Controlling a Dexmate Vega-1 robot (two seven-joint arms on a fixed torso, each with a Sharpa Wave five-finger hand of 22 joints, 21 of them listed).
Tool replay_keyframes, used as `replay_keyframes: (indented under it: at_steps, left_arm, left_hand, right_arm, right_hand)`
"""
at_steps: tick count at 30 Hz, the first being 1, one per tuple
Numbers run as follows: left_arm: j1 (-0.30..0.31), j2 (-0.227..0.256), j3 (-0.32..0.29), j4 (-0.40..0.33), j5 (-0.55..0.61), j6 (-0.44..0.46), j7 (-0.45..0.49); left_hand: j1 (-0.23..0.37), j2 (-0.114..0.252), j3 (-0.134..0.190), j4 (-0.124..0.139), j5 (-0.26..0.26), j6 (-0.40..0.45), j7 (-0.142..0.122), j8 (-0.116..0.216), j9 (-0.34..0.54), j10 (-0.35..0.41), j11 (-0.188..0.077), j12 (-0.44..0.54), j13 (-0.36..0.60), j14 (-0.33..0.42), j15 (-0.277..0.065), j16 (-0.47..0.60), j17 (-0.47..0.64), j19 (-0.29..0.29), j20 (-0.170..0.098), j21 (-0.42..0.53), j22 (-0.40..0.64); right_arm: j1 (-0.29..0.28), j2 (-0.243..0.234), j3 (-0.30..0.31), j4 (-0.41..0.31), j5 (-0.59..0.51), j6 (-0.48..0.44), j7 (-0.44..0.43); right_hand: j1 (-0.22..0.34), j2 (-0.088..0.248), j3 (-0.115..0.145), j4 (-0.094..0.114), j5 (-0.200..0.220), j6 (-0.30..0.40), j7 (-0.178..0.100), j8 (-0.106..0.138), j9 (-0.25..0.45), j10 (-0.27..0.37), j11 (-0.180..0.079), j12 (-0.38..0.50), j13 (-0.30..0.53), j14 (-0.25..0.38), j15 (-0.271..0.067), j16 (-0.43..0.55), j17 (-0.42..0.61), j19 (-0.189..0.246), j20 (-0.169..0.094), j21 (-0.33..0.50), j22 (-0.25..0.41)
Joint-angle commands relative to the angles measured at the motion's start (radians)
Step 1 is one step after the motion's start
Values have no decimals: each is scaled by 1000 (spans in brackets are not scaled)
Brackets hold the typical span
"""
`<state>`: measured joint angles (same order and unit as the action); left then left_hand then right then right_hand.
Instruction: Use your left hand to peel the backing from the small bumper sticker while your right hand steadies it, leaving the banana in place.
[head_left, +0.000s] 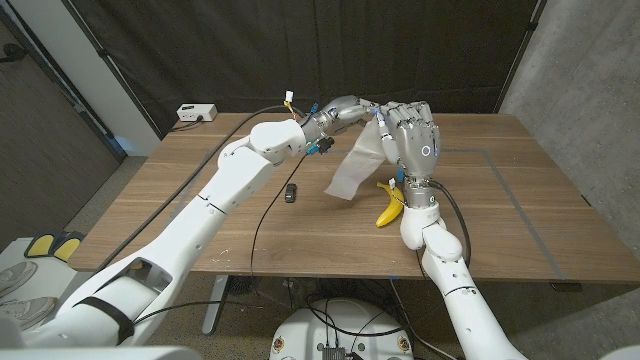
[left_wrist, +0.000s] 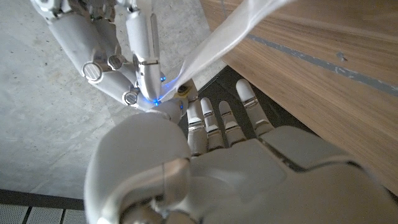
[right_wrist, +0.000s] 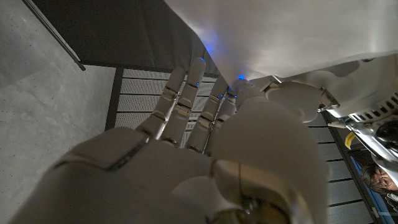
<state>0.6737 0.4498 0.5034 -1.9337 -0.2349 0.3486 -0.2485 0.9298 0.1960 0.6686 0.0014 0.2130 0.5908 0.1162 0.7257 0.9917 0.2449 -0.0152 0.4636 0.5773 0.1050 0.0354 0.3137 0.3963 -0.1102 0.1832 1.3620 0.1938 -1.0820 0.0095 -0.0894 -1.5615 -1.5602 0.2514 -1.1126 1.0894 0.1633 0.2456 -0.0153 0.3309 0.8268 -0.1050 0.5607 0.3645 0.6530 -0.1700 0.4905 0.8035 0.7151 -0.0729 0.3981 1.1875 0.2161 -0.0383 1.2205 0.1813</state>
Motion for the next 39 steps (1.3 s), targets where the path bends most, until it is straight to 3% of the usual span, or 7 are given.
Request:
replay_keyframes:
  at_steps: [1, 9, 18, 26, 29, 39]
  left_arm:
    - [28, 79, 38, -151, 177, 198, 148]
    - [69, 85, 32, -186, 213, 219, 187]
    - [105, 86, 34, -223, 233, 251, 205]
    - [164, 84, 19, -275, 261, 314, 250]
    - [197, 79, 0, -294, 261, 330, 266]
    - [278, 61, -44, -325, 246, 305, 303]
  left_hand:
    - [10, 2, 12, 4, -1, -23, -11, 27, 33, -6, 0, 2, 9, -4, 4, -6, 7, -10, 5, 14, 3]
    - [13, -3, 24, 1, -1, -32, -3, 66, 86, -7, 0, 6, 19, -5, 6, -8, 15, -11, -4, 27, -1]
    - [12, -4, 29, 1, -3, -36, -5, 74, 89, -11, 5, 8, 25, -13, 9, -12, 21, -21, -9, 31, -3]
    - [9, -5, 30, 4, -3, -36, -10, 73, 79, -19, 9, 7, 29, -20, 15, -16, 25, -30, -9, 34, -4]
    - [8, -5, 31, 5, -4, -37, -12, 75, 79, -18, 11, 8, 30, -21, 15, -17, 27, -31, -10, 35, -4]
    - [2, -7, 32, 7, -4, -34, -18, 76, 68, -21, 10, 9, 35, -22, 16, -18, 32, -36, -10, 39, -6]
  right_arm:
    - [19, 7, -7, 10, 2, -18, -4]
    - [25, 21, 2, 17, 4, -17, -4]
    - [27, 66, 48, 22, 5, 28, -4]
    - [26, 147, 134, 16, 3, 93, -4]
    - [39, 200, 192, 26, 10, 149, -4]
    - [96, 326, 346, 76, 7, 282, -4]
  right_hand:
    - [0, 8, 9, 2, -5, 9, 1, 13, 217, -4, 4, 1, 5, 3, -154, -2, 3, -8, -106, 0, 2]
    - [-2, 10, 10, 5, -5, 6, 7, 17, 224, -6, 6, 0, 6, 0, -153, -3, 4, -12, -105, -2, 2]
    - [-1, 14, 13, 5, -6, -2, 12, 22, 235, -11, 11, 1, 12, -5, -152, -3, 6, -16, -105, -2, 3]
    - [1, 16, 16, 4, -6, -3, 17, 24, 237, -13, 14, 1, 13, -7, -151, 0, 9, -19, -101, -2, 3]
    - [0, 15, 16, 5, -6, -4, 20, 24, 238, -14, 15, 0, 12, -9, -150, 1, 9, -23, -101, -2, 4]
    - [1, 17, 18, 6, -7, -11, 21, 26, 242, -20, 19, -2, 14, -12, -150, 7, 13, -32, -96, -2, 4]
